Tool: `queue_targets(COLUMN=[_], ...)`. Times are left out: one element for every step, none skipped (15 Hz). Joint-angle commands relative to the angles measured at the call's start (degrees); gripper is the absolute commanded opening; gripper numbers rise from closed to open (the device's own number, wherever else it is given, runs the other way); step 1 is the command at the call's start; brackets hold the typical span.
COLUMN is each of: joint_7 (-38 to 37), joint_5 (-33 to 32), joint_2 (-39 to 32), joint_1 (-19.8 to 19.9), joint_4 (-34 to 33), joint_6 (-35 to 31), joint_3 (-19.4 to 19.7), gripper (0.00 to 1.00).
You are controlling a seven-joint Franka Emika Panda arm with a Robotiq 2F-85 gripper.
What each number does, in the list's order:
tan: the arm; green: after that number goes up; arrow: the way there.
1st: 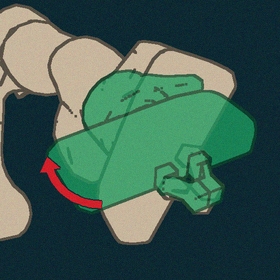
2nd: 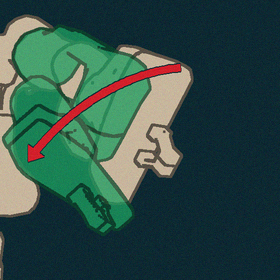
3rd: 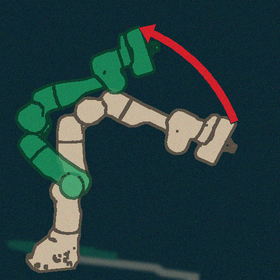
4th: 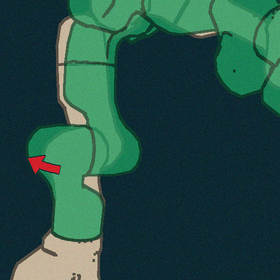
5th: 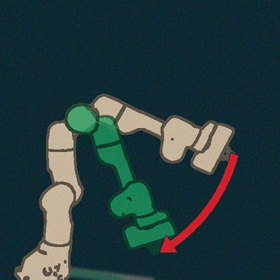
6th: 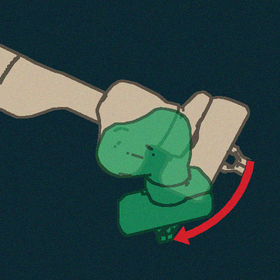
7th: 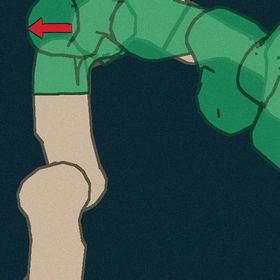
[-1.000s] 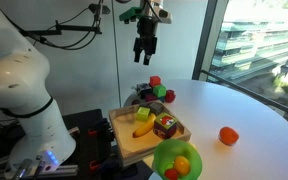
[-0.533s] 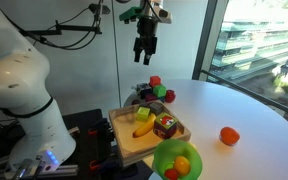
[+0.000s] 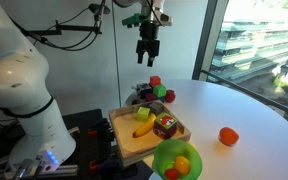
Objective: Put the orange toy block in the box
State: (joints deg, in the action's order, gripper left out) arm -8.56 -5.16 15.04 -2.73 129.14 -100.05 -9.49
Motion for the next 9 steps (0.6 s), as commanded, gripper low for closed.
queue_targets(joint_7=[-0.81, -1.01, -1.33, -1.7, -2.04, -2.34, -2.71, -3.11, -3.82], joint_5=[-0.94, -1.02, -1.16, -1.15, -1.1, -0.9, -0.68, -0.4, -0.23], joint_2=[-4.16, -5.11, -6.16, -7.22, -8.28, -9.3, -10.4, -11.37, -12.26], joint_1=[-1.7, -2.07, -2.43, -2.79, -3.13, -3.45, -3.72, -3.99, -4.25], joint_4=[-3.21, -3.6, -4.07, -4.64, -5.21, -5.79, -6.46, -7.11, -7.67], joint_6=[-2.96, -4.23, -5.54, -6.74, -8.05, -9.29, -10.65, -11.55, -12.73], joint_3=[-0.13, -0.24, -0.38, -0.49, -0.57, -0.62, -0.67, -0.67, -0.69], gripper=[1.0, 1.0, 1.0, 1.0, 1.0, 1.0, 1.0, 1.0, 1.0])
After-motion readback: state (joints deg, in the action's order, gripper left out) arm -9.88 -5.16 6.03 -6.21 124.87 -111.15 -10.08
